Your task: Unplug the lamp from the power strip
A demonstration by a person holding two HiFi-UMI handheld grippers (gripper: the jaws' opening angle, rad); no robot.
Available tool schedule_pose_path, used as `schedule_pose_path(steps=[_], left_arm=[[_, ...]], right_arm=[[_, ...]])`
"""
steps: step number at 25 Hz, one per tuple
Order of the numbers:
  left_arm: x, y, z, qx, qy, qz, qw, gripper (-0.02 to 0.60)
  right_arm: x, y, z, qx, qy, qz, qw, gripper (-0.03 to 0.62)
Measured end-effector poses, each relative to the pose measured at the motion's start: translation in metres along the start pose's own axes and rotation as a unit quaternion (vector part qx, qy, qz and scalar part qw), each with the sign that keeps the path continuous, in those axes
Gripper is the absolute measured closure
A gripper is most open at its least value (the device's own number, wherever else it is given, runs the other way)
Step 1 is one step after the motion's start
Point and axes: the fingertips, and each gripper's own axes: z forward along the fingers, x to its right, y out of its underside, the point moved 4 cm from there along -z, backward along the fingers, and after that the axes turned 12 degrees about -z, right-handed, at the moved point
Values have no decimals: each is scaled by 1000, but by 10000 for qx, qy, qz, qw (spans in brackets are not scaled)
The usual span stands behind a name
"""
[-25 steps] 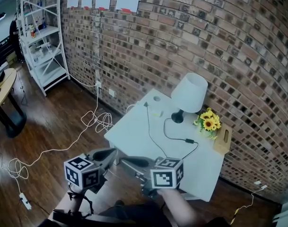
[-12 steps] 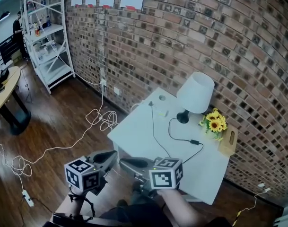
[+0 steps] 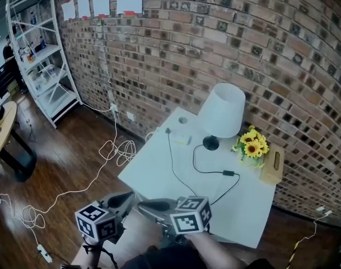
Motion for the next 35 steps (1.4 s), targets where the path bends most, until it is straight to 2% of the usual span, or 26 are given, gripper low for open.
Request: schedule_pose_path(steps=[7,15,21,25,31,35], left_arm=[[-3,-10,50,-286,-61,93,9995,572],[-5,-39,88,-330,-206,356,9986,572],[-24,-51,101,-422,-578,337,9969,572],[-25,-53,116,-525,-679,366,9956,572],[-19,-63,132,-553,-650,474,9952,572],[-16,-68,142,-584,-548,533,9954,572]], right_arm=[[44,-8,-24,30,-18,-31,10000,599],[92,-28,-34,90,-124,-61,9999,599],[117,-41,-30,125,-338,-145,9992,599],[133,-44,-37,162,-351,-117,9992,599],[148,-49,-47,272,-298,-85,9991,599],[154,-52,-55,285,-91,-55,9995,599]])
